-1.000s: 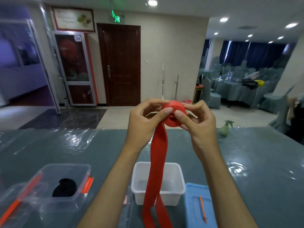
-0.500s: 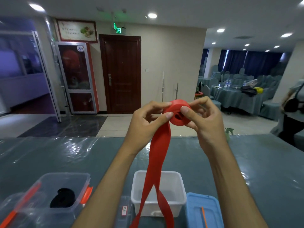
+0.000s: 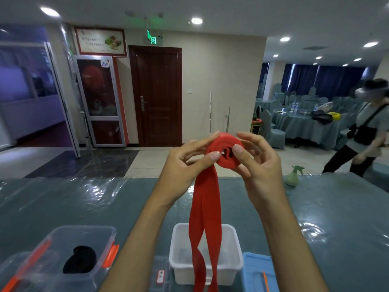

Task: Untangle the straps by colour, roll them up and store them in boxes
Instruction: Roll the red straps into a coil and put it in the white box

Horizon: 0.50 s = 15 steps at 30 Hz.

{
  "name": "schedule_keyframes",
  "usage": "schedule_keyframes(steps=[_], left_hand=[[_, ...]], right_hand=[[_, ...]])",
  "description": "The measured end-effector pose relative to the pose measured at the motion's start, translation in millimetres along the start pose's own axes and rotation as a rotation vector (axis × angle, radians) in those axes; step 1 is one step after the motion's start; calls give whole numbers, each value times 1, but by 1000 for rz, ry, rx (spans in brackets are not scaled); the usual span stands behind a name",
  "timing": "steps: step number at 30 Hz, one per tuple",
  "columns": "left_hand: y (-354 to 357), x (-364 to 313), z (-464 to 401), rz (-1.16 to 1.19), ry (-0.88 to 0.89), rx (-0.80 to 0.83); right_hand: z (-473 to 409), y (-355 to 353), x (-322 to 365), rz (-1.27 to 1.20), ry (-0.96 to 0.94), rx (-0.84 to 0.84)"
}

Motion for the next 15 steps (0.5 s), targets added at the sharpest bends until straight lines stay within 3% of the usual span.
schedule_keyframes(steps=[6, 11, 15], left_hand=[[-12, 6, 0, -69, 65, -78], [-12, 25, 7, 77, -56, -68], [-17, 15, 6, -1, 38, -103]], right_hand=[[4, -1, -19, 81, 75, 40], [7, -1, -21, 20, 38, 1], [16, 2, -34, 1, 120, 13]])
Point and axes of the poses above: each hand's wrist, its own z-axis away from the middle knuckle, its own y-axis out of the palm, x = y × z, the point moved 10 cm from there along -z, towards the middle knuckle, and after that the axes turned 10 degrees about -x, right-handed, at the moved point
